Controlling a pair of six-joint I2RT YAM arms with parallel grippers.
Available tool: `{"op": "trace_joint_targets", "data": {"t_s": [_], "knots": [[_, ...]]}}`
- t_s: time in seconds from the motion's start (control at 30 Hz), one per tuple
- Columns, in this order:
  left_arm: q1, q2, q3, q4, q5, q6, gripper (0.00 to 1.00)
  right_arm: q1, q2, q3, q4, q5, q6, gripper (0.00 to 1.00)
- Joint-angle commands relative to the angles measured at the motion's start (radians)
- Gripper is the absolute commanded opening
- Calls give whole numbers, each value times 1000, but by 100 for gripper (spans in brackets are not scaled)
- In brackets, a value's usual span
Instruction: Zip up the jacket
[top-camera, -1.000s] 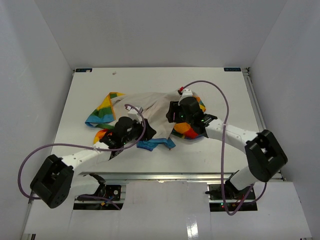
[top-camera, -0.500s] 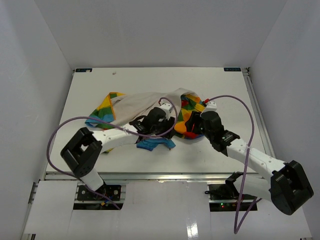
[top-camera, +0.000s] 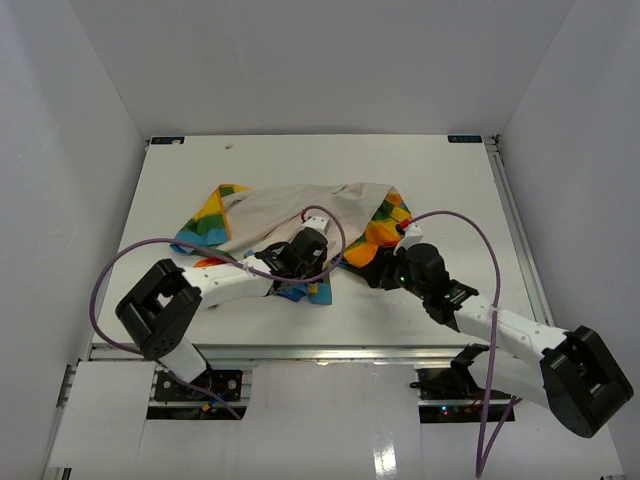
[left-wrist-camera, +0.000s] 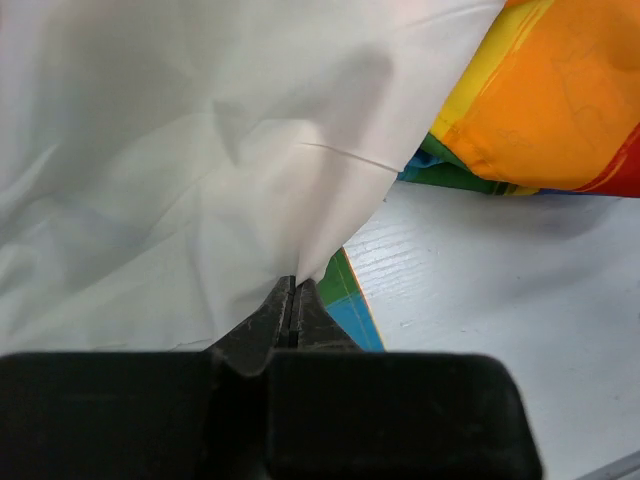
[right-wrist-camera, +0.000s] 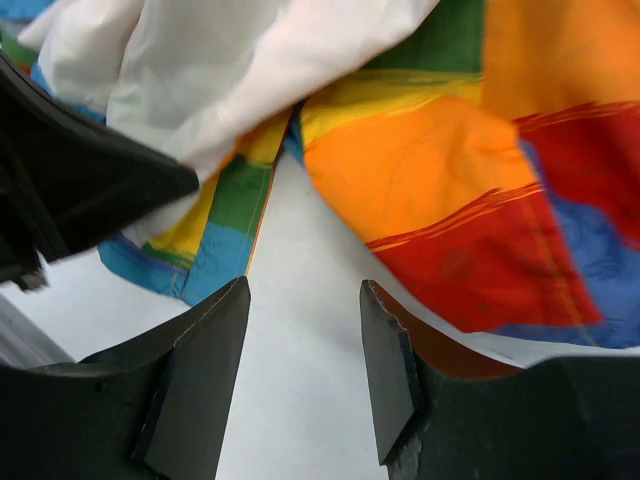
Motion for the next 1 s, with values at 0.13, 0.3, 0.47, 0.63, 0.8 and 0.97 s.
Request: {"op": "trace_joint_targets", "data": {"t_s": [0.13,0.3,0.47,0.63,0.8,0.97], "knots": [[41,-155,-164,284,103,-78,0,138,197,2,276,-45,54,53],[48,-136,-173,297,109,-85,0,203,334,28,358,13,126,52],[60,-176,-213,345,127,-117,0,222,433,29,454,62,185,53],[126,-240,-281,442,262,-193,0,223,460,-16,600,29,212,57],[156,-286,-313,477,292,-219,0,223,454,-36,668,26,235,60],[157,-318,-325,505,304,-234,0,222,475,-35,704,7,251,61]]}}
